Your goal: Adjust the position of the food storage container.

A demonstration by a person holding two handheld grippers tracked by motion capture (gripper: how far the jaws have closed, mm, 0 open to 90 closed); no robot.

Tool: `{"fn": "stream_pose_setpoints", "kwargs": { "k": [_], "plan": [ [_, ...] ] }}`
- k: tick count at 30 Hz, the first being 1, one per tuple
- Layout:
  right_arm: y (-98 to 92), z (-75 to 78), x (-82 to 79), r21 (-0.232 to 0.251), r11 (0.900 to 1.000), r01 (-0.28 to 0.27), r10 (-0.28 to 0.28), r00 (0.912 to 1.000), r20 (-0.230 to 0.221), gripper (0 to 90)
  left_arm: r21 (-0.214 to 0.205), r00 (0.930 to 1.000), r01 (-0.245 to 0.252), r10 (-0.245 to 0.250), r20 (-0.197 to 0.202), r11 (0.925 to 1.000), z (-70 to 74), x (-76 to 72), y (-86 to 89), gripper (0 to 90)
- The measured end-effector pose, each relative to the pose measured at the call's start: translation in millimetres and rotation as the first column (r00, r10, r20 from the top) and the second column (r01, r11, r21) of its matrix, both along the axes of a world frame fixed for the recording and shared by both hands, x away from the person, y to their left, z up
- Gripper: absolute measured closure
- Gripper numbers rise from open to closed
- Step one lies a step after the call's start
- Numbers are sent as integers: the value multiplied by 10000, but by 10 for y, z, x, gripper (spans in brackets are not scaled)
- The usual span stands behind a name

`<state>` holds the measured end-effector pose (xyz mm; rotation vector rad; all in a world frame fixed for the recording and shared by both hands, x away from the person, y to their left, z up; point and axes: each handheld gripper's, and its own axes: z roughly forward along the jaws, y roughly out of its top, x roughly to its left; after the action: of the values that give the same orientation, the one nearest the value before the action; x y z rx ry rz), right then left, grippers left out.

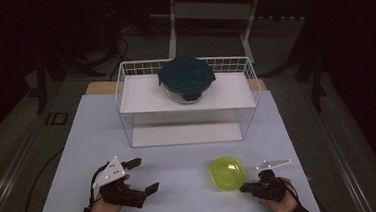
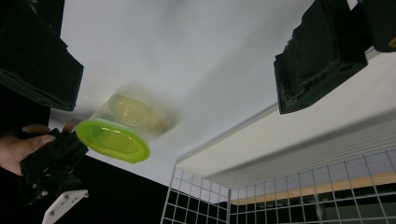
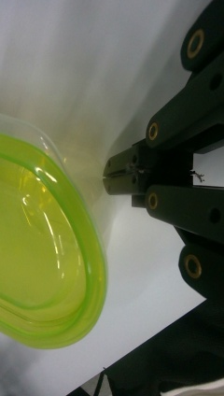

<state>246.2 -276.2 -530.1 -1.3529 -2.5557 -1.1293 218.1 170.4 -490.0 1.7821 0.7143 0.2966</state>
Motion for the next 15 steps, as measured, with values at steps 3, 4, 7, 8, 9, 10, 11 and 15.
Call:
{"fn": "stream_pose_setpoints", "kwargs": {
  "k": [3,4,7,8,9,10,11,15],
  "plan": [
    [98,1,55,48,9998,-170,170,9998,-85,900,-37,10000,-16,16,-7,10000,2,4,7,8],
    [128,2,73,78,9997,-227,228,9997,-106,900,-41,10000,-32,32,1,10000,2,5,10,8],
    [227,3,124,210,9991,-377,380,9991,-171,900,-24,10000,-37,38,14,10000,2,5,15,8],
    [262,6,138,234,9988,-423,427,9989,-172,900,-29,10000,-29,29,16,10000,1,2,17,8],
    [297,14,149,219,9986,-481,486,9986,-190,900,-36,10000,-21,21,-4,10000,0,1,17,8],
    [331,18,160,266,9982,-538,543,9984,-166,900,-18,10000,-31,31,-13,10000,-2,0,18,8],
    [365,23,170,294,9978,-600,605,9980,-173,900,-26,10000,-41,41,-25,10000,-4,-1,18,8],
    [516,26,210,234,9958,-887,890,9959,-133,900,-52,10000,-37,37,17,10000,5,-1,23,8]
  ]
}}
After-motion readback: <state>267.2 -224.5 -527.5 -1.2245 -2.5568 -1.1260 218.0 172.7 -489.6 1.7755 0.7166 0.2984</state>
